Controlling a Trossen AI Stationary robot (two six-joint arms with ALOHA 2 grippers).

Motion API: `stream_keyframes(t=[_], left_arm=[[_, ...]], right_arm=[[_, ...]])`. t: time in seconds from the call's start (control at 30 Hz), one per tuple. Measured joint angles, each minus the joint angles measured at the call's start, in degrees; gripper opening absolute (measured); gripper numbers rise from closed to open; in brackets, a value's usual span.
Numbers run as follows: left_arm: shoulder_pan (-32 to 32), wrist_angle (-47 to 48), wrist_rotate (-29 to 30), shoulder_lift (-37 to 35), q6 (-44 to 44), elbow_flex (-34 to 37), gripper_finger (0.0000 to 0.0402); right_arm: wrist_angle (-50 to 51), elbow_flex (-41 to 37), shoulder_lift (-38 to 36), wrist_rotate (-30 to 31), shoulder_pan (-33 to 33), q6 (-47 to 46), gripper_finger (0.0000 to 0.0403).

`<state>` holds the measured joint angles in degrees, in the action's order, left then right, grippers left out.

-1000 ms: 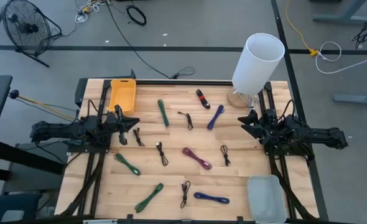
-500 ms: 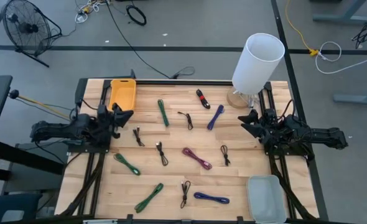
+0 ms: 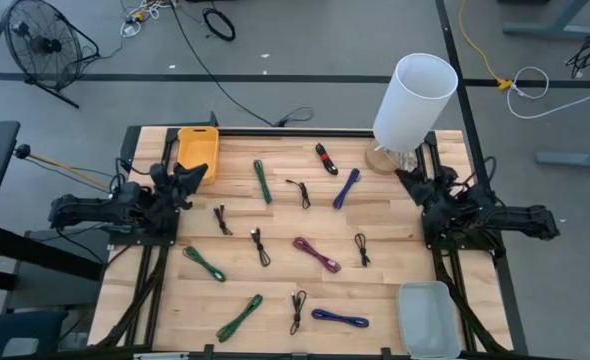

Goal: Pick & Place USB Port
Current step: Put the violet charger cable into the gray bin

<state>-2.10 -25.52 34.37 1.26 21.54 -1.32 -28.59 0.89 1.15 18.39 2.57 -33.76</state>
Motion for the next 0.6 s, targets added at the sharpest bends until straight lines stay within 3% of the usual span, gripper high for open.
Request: stream_keyframes(t=[0.1,0.23,0.37,0.6], left_arm=[[0.0,0.2,0.4,0.2,-0.1,0.0,0.0028],[0.0,0.7,0.4,0.2,-0.3,0.0,0.0028],[0.0,1.8,0.5,0.2,-0.3,0.0,0.0028],[0.0,2.0,0.3,0.2,-0.3,0.0,0.0028]], right_arm=[[-10.9,0.1,0.7,7.7,0.0,-3.7,0.0237],[-17.7,7.1,8.0,0.8,0.0,3.7,0.0237],[-11.6,24.1,23.6,-7.0,0.0,11.1,0.0237],[12.2,54.2,53.5,-19.7,0.3,13.2,0.0237]])
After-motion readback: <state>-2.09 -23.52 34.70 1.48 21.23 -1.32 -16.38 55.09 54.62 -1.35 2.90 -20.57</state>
